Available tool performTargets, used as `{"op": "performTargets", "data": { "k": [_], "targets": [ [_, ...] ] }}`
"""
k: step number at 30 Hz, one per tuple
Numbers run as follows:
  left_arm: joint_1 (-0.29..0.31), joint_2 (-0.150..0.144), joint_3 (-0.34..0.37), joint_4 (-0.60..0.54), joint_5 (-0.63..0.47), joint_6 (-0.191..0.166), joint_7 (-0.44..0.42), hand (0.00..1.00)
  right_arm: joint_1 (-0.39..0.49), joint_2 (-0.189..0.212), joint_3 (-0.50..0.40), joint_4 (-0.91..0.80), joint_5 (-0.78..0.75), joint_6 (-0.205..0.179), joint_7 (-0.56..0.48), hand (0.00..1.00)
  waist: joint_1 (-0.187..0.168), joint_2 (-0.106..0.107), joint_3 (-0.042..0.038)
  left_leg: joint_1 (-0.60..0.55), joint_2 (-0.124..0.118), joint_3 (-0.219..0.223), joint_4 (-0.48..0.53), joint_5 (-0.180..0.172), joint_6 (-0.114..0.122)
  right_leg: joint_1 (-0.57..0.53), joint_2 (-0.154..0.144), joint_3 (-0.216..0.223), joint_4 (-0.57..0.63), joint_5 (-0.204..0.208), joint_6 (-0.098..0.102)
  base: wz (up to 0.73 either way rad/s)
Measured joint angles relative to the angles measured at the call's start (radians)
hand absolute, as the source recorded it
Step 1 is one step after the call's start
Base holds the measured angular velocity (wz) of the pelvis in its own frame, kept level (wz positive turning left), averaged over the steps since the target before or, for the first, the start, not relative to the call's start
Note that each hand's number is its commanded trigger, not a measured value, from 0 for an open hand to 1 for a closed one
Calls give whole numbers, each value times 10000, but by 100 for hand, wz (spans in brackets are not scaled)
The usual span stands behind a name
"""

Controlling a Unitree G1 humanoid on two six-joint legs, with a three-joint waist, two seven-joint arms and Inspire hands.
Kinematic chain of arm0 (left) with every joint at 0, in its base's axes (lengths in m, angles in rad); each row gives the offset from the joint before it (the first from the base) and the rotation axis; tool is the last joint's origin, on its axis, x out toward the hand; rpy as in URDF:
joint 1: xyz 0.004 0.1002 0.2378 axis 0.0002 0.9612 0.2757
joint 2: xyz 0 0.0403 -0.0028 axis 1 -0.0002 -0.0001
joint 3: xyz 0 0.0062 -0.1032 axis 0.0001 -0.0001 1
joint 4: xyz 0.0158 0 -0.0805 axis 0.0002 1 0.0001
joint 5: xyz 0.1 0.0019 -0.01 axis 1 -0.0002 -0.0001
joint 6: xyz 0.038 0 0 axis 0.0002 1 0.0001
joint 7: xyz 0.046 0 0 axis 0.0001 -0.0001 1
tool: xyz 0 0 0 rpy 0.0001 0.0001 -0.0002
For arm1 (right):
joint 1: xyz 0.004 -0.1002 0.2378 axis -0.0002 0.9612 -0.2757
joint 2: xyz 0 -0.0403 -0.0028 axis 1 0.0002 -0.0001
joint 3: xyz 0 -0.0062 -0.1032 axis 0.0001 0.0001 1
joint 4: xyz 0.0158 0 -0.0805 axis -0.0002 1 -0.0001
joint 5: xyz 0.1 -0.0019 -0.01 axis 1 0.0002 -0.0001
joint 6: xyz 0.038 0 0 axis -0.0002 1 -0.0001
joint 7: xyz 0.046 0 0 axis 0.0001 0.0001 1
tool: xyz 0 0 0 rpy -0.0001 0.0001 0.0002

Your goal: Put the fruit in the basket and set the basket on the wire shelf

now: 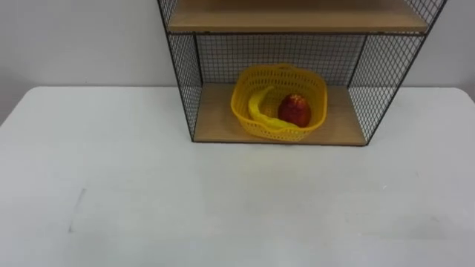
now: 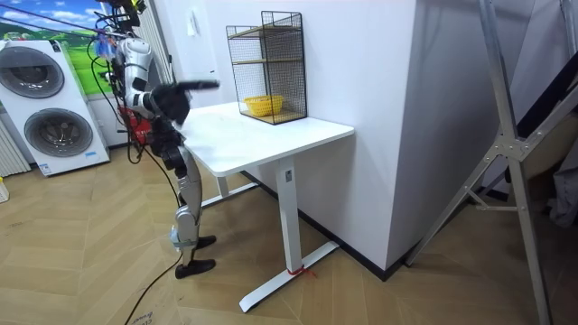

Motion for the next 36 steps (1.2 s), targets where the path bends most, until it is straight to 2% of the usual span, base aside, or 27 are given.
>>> {"op": "performTargets", "data": {
  "k": [2,3,5,7,9,11,12,14,15,16,17,18,20,21,23,25,26,29,33,35,36],
  "targets": [
    [14,170,-19,1887,-1481,-4,-169,0,73,-42,-13,1688,1240,18,90,0,-51,30,2,7,-14,-33,-6,-1,-1,21,-25,-54,-22,-27,2,5],
    [14,165,-48,2384,-1789,-4,-238,0,73,-51,-13,2242,1498,26,147,0,-66,26,3,6,-14,-30,-5,-4,-2,20,-44,-45,-30,-28,2,5],
    [22,6,-318,3923,-2885,-7,-326,0,128,-24,65,4146,2507,59,330,0,-77,29,1,4,-44,-74,-5,-11,9,40,-109,-57,-30,-41,24,7],
    [5,-47,-685,5140,-3630,-1,-490,0,139,51,290,5562,3111,100,666,0,-108,25,-3,-6,-65,-113,-6,-14,12,46,-129,-123,-25,-54,38,6],
    [-143,-105,-760,6374,-4091,51,-764,0,141,107,358,6812,3574,204,925,0,-114,10,-14,6,-88,-121,4,-51,-2,35,-155,-76,39,-121,63,2],
    [-138,-607,-804,7338,-4110,78,-1333,0,266,576,689,7708,3607,188,1338,0,-134,-27,-35,29,-75,-49,7,-89,-11,1,-169,3,125,-168,68,-6],
    [-151,-746,-833,7605,-4116,82,-1527,0,264,699,829,8004,3618,175,1540,0,-138,-37,-40,33,-71,-37,10,-104,-10,1,-169,16,126,-169,67,-10],
    [-200,-1296,-1374,8603,-4002,274,-2291,0,81,1189,1579,9287,3611,209,2166,0,-130,-84,-71,70,-17,100,15,-126,-26,2,-134,182,133,-163,60,-14],
    [-211,-1438,-1539,8801,-3928,384,-2491,0,14,1316,1833,9589,3593,251,2310,0,-137,-87,-73,76,5,147,34,-131,-27,15,-126,203,129,-154,55,-16],
    [-273,-1690,-1928,9293,-3375,673,-2952,0,-192,1559,2214,10236,3404,359,2659,0,-155,-94,-78,99,47,221,115,-164,-32,57,-107,259,130,-145,49,-13],
    [-297,-1926,-2279,9811,-2335,1007,-3475,0,-446,1788,2474,10811,2814,592,2991,0,-225,-106,-79,203,48,223,114,-187,-46,211,-95,294,132,-144,50,-9],
    [-305,-2036,-2445,10004,-1748,1169,-3765,0,-569,1890,2650,11087,2438,728,3210,0,-311,-107,-75,249,44,199,118,-192,-44,282,-90,278,115,-143,51,4],
    [-458,-2235,-3499,10586,1108,1882,-4990,0,-898,2193,3455,11967,864,1473,4107,0,-569,-139,-51,501,19,75,124,-196,-40,649,-78,116,-71,-97,62,18],
    [-461,-2254,-3928,10601,1813,2047,-5292,0,-1018,2195,3834,12116,352,1700,4305,0,-593,-141,-48,558,10,39,127,-198,-37,704,-77,81,-104,-95,64,20],
    [-785,-2240,-5715,10540,4353,2506,-6393,0,-1477,2086,5604,12184,-1897,2315,5004,0,-670,-142,-45,684,-15,-61,113,-181,-49,840,-70,14,-183,-65,69,4],
    [-1201,-2240,-6526,10402,5850,2835,-6963,0,-1828,1862,6927,12180,-3618,2588,5518,0,-606,-182,-28,754,17,0,108,-166,-49,880,-48,43,-190,-24,40,-12],
    [-1433,-2241,-7069,10286,6315,3004,-7299,0,-2204,1671,7573,12081,-4500,2772,5903,0,-523,-223,0,821,55,70,91,-163,-52,915,-40,50,-198,-5,24,-14],
    [-1959,-2243,-7664,10229,7172,3284,-8001,0,-2817,1437,7812,12010,-5834,2883,6754,0,-583,-282,35,926,86,79,132,-166,-49,1119,43,129,-385,64,13,-2],
    [-2111,-2238,-8180,9861,8196,3596,-8519,0,-3154,1486,8304,11657,-6742,3162,7559,0,-534,-293,62,915,91,85,96,-138,-4,1104,65,92,-508,114,5,2],
    [-2339,-2236,-8518,9796,8550,3686,-8719,0,-3353,1495,8792,11534,-7494,3262,8000,0,-534,-272,279,885,86,75,86,-135,-4,1087,70,-1,-527,121,1,4],
    [-2393,-2236,-8602,9786,8576,3692,-8744,0,-3406,1496,8906,11513,-7637,3263,8069,0,-535,-274,322,883,83,67,82,-134,-4,1088,75,-4,-532,121,2,3]
  ]
}}
